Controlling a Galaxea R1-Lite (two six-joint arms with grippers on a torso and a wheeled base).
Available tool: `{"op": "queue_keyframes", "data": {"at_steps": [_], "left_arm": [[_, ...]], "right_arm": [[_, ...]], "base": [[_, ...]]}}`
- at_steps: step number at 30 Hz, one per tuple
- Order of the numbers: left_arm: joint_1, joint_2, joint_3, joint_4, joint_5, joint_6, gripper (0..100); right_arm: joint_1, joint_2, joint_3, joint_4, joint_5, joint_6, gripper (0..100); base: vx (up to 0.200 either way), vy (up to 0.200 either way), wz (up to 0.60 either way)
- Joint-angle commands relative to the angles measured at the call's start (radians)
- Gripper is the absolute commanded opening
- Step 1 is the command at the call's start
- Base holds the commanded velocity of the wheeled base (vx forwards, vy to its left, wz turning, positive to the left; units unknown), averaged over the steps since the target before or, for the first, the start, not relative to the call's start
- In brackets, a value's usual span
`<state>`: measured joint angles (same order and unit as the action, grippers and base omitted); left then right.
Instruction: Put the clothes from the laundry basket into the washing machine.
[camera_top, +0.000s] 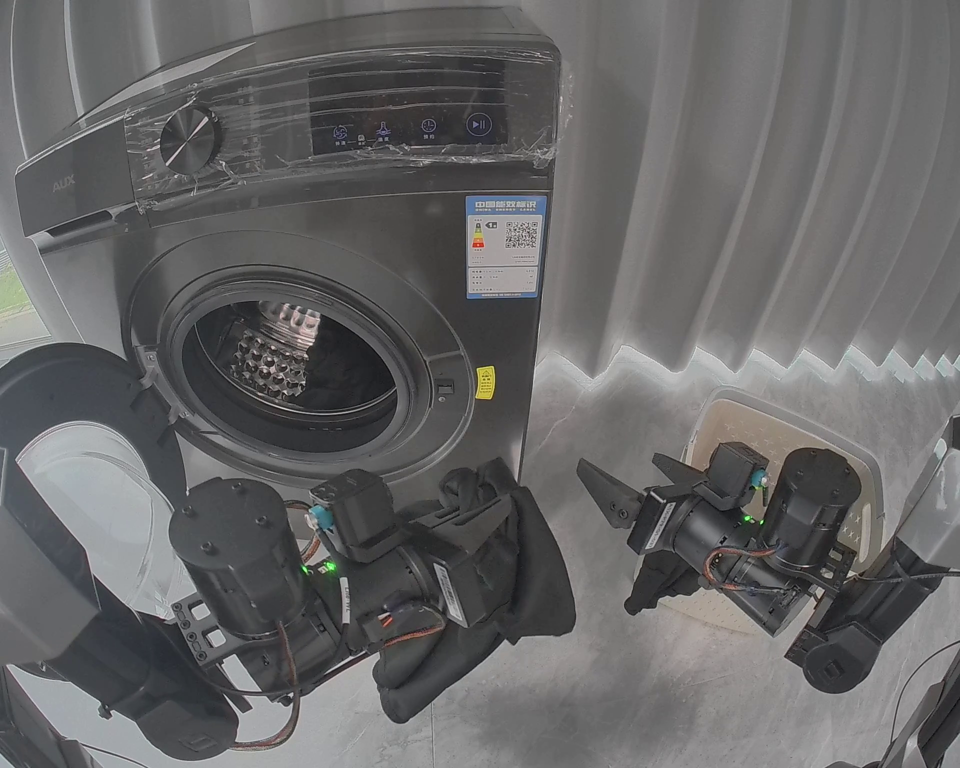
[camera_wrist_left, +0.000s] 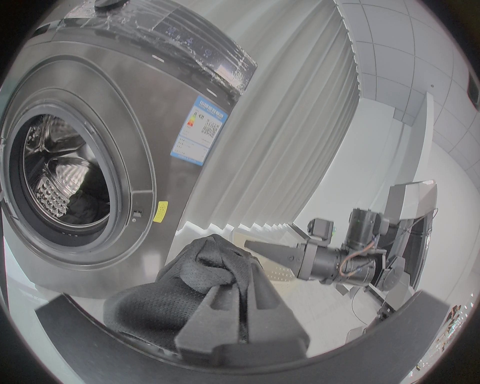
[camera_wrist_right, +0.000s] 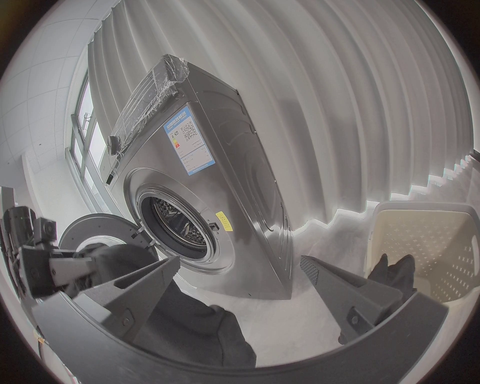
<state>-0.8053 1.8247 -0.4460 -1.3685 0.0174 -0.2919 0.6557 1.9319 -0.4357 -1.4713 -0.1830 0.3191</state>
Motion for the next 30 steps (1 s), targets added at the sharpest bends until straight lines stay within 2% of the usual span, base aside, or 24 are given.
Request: {"op": "queue_keyframes", "data": {"at_steps": [1, 5, 13, 19, 20, 23, 24, 26, 30], "left_arm": [[-0.012, -0.007, -0.019, -0.004, 0.015, 0.0, 0], [-0.009, -0.025, -0.054, -0.006, 0.064, -0.001, 0], [-0.002, -0.053, -0.056, 0.0, 0.07, -0.015, 0], [0.002, -0.039, -0.063, 0.003, 0.096, -0.016, 0], [0.006, -0.035, -0.074, 0.008, 0.096, -0.018, 0], [0.023, -0.015, -0.091, 0.008, 0.099, -0.019, 0], [0.034, -0.002, -0.099, 0.008, 0.11, -0.021, 0], [0.041, 0.01, -0.108, 0.008, 0.122, -0.023, 0], [0.044, 0.016, -0.103, 0.011, 0.125, -0.023, 0]], "right_arm": [[-0.008, -0.01, 0.025, -0.001, -0.001, -0.002, 100], [-0.027, -0.008, 0.043, -0.001, -0.001, -0.011, 100], [-0.019, -0.005, 0.065, -0.001, 0.008, -0.008, 100], [0.054, -0.014, 0.13, -0.026, 0.043, -0.008, 100], [0.091, -0.021, 0.17, -0.05, 0.059, -0.006, 100], [0.131, -0.044, 0.229, -0.072, 0.102, 0.001, 100], [0.137, -0.056, 0.27, -0.078, 0.165, 0.003, 100], [0.139, -0.068, 0.292, -0.078, 0.215, 0.003, 100], [0.153, -0.077, 0.281, -0.078, 0.232, 0.018, 100]], "base": [[0.0, 0.0, 0.0], [0.0, 0.0, 0.0], [0.0, 0.0, 0.0], [0.0, 0.0, 0.0], [0.0, 0.0, 0.0], [0.0, 0.0, 0.0], [0.0, 0.0, 0.0], [0.0, 0.0, 0.0], [0.0, 0.0, 0.0]]}}
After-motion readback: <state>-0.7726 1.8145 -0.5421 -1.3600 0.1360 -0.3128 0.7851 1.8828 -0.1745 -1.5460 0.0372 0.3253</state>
